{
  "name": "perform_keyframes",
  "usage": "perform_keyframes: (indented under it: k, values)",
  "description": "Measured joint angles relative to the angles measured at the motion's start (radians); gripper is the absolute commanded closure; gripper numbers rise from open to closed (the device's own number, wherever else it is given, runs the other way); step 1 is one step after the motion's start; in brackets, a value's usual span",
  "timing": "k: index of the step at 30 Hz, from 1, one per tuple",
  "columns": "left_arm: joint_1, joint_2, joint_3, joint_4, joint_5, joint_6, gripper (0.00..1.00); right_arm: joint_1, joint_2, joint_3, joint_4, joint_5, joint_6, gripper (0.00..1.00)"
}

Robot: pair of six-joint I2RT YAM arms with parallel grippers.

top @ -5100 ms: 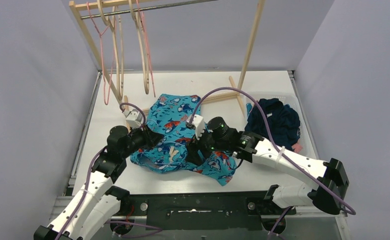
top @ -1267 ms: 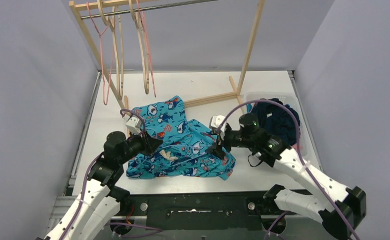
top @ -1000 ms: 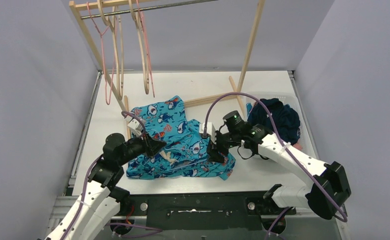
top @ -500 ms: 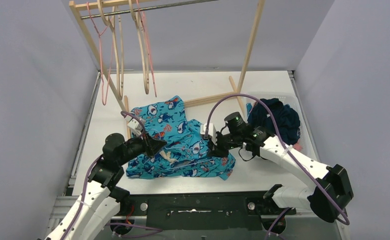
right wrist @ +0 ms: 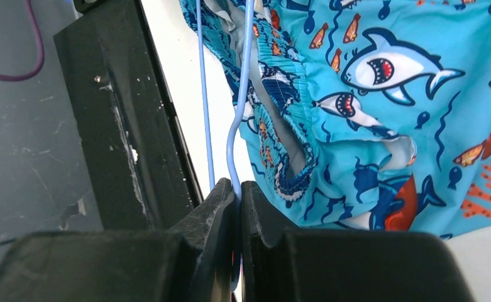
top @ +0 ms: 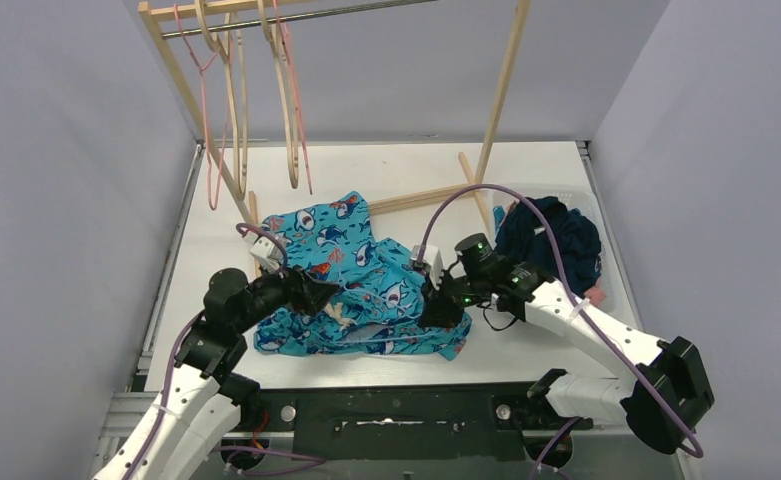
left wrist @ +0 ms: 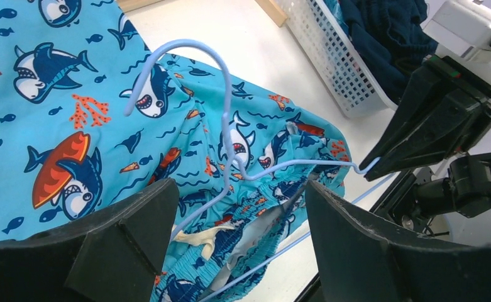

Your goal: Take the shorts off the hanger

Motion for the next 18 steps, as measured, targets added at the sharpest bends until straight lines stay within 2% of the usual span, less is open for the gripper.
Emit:
perform_keyframes:
  k: [10, 18]
  values:
    - [-0.001, -0.036, 0.006, -0.063, -0.103, 0.001, 0.26, -0.052, -0.200, -0.034, 0.000, 0.010, 0.192, 1.00]
    - [-0.006, -0.088, 0.014, -0.092, -0.225, 0.001, 0.27, -0.059, -0.360, -0.043, -0.068, 0.143, 0.307, 1.00]
